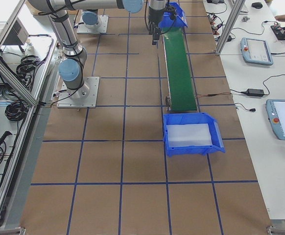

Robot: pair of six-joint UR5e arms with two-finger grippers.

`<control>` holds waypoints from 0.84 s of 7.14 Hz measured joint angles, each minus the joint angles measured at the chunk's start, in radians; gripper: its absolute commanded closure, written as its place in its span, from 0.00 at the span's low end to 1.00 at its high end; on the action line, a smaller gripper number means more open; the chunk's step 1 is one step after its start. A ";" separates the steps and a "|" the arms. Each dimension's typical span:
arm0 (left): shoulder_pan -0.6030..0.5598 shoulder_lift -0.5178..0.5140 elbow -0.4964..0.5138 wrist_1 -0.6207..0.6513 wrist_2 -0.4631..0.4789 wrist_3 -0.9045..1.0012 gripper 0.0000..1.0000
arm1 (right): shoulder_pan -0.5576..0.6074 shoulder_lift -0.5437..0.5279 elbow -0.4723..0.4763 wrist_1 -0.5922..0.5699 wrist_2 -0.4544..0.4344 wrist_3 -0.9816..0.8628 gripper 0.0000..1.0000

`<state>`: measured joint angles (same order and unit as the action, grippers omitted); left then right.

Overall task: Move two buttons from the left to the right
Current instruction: 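Reach the left gripper down to the yellow button in the blue bin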

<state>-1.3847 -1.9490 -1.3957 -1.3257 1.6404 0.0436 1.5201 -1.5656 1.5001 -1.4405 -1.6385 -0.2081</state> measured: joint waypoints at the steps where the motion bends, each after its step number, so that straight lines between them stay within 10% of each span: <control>1: -0.003 -0.042 0.001 0.047 -0.020 0.001 0.00 | 0.000 0.001 0.000 0.000 0.000 0.000 0.00; 6: -0.047 -0.193 0.014 0.252 -0.053 0.087 0.00 | 0.001 -0.001 -0.001 -0.002 0.000 0.001 0.00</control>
<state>-1.4317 -2.1418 -1.3813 -1.0742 1.5874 0.1303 1.5207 -1.5663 1.4987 -1.4424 -1.6383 -0.2071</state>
